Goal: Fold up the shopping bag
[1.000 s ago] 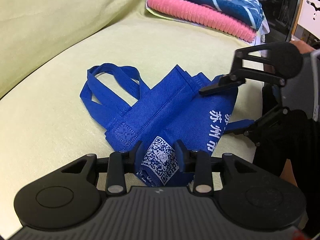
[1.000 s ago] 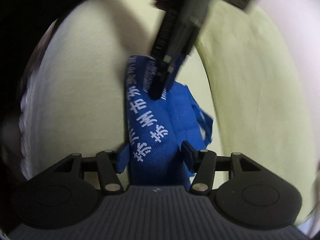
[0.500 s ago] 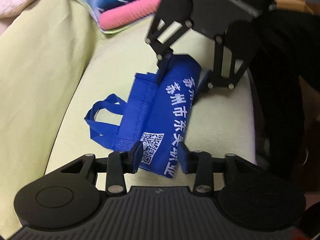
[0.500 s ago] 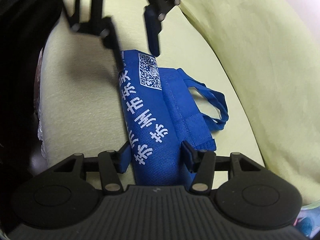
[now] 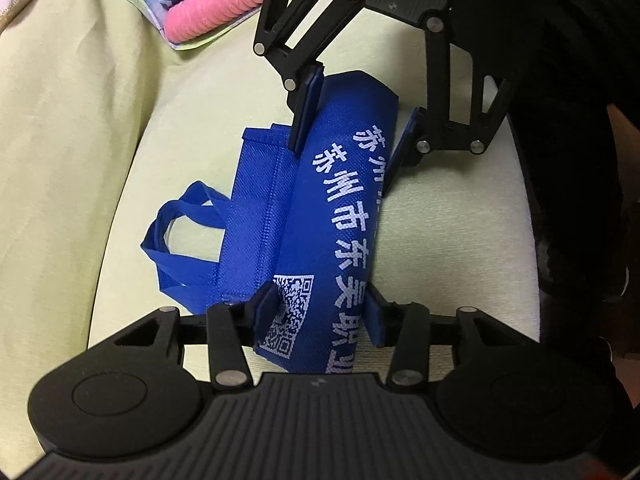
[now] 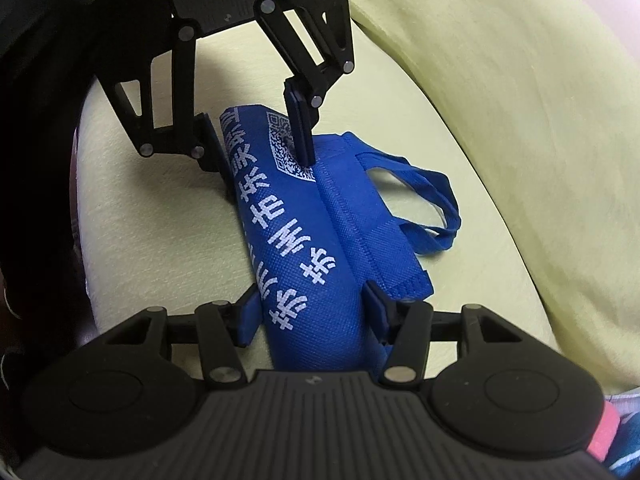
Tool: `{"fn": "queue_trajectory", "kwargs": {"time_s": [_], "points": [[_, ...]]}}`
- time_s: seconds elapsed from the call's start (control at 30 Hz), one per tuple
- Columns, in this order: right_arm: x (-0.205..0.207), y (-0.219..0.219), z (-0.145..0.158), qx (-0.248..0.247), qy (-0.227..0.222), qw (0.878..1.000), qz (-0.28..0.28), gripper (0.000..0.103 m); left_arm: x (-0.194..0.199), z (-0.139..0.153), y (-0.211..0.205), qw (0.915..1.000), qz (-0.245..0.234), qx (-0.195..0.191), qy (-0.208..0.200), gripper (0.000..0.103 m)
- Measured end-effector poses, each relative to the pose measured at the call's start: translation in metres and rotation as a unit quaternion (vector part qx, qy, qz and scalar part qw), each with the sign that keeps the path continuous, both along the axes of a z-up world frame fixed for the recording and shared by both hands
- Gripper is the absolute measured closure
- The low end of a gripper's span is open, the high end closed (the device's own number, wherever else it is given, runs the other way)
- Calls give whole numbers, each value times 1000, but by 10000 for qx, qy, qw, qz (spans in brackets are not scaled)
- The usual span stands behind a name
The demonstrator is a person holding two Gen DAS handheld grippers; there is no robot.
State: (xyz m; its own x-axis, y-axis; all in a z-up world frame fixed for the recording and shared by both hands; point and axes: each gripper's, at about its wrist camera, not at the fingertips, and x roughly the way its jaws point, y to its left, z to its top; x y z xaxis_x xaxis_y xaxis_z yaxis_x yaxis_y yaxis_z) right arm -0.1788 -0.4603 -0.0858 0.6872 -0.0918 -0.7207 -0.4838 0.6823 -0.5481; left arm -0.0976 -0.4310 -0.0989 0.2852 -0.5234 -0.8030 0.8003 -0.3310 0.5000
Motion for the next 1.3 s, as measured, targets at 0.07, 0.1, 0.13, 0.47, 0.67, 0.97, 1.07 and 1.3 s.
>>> {"fn": "queue_trajectory", "kwargs": {"time_s": [0.07, 0.1, 0.13, 0.47, 0.67, 0.97, 1.07, 1.3], "points": [[0, 1, 0, 0, -2, 10000, -20, 52, -1, 0, 0, 10000, 4, 17, -8, 53], [0, 1, -1, -1, -1, 10000, -26, 52, -1, 0, 0, 10000, 12, 23, 1, 53], [0, 2, -1, -1, -1, 10000, -33, 52, -1, 0, -1, 10000, 21, 27, 14, 53], [3, 0, -2, 143, 4, 9998, -106, 51, 2, 1, -3, 9998, 78, 40, 204, 53], [7, -3, 2, 385, 80, 9987, -328, 51, 11, 6, -5, 9966, 416, 22, 707, 57], [-9, 2, 18, 1075, 1121, 9874, -297, 52, -6, 16, 17, 9835, 470, 426, 1692, 57], [-3, -10, 21, 1555, 1403, 9770, -391, 51, 5, 15, 13, 9768, 617, 448, 2000, 57], [16, -80, 22, 3626, 1729, 9090, -1114, 52, 46, 20, 1, 9489, 1002, 528, 2945, 61]]}}
